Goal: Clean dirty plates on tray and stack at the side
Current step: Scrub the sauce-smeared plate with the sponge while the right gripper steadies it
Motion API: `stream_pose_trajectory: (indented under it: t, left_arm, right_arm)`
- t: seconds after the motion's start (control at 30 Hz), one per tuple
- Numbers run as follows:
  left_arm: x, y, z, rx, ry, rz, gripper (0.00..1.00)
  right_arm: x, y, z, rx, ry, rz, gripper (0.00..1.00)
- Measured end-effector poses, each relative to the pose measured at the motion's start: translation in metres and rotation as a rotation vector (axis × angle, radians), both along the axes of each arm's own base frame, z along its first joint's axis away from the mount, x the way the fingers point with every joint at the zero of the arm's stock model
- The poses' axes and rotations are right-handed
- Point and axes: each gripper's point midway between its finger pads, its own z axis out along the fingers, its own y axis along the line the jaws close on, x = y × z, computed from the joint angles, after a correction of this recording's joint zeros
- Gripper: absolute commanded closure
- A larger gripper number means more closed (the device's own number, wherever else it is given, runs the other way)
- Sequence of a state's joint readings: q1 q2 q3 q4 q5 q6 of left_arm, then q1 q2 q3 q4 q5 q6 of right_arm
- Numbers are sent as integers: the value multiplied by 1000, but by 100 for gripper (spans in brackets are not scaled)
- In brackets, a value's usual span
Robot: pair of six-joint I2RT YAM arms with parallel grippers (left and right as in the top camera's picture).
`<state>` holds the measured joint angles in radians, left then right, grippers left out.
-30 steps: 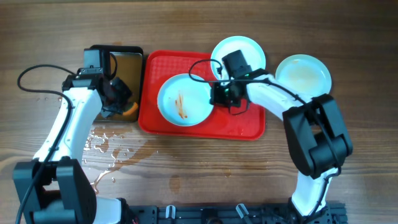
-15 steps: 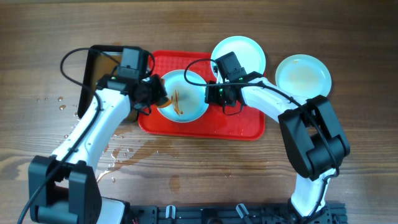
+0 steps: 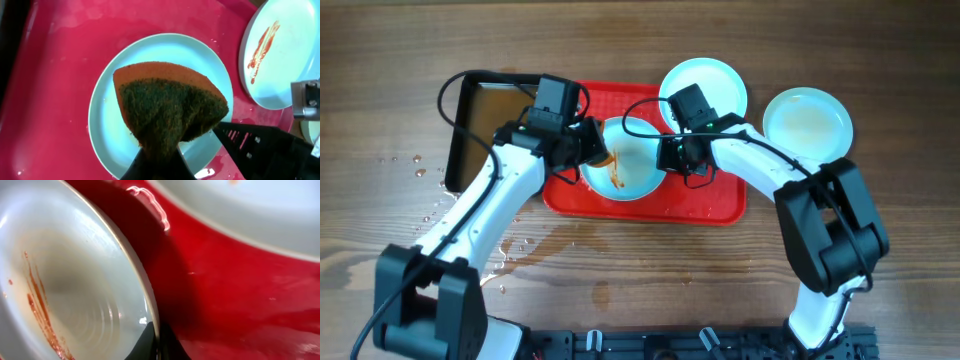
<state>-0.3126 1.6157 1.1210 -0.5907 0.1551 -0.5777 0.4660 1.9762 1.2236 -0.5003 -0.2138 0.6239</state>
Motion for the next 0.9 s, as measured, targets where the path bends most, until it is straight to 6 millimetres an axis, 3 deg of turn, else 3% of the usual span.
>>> stream_pose_trajectory:
  t: [0.07, 0.17, 0.3, 0.37, 0.47, 0.5, 0.8, 0.9]
  left_arm:
    - [2, -5, -8, -1, 11, -2, 96]
    - [1, -12, -26, 3, 50, -3, 96]
    - [-3, -24, -48, 14, 94, -23, 96]
    - [-5, -30, -53, 17, 100, -38, 96]
    - [-6, -40, -53, 11, 88, -57, 96]
    - [-5, -44, -52, 7, 79, -65, 96]
    - [-3, -53, -51, -5, 60, -65, 96]
    - [2, -57, -56, -22, 62, -35, 96]
  right_arm:
    - [1, -3, 0, -14, -7, -5, 75]
    - [3, -3, 2, -19, -19, 1, 51]
    - [4, -3, 6, -18, -33, 14, 48]
    - [4, -3, 6, -22, -35, 16, 54]
    - [4, -6, 5, -36, -36, 14, 90]
    - [3, -8, 4, -46, -35, 20, 93]
    - [4, -10, 4, -62, -42, 21, 95]
    - [3, -7, 5, -40, -37, 27, 88]
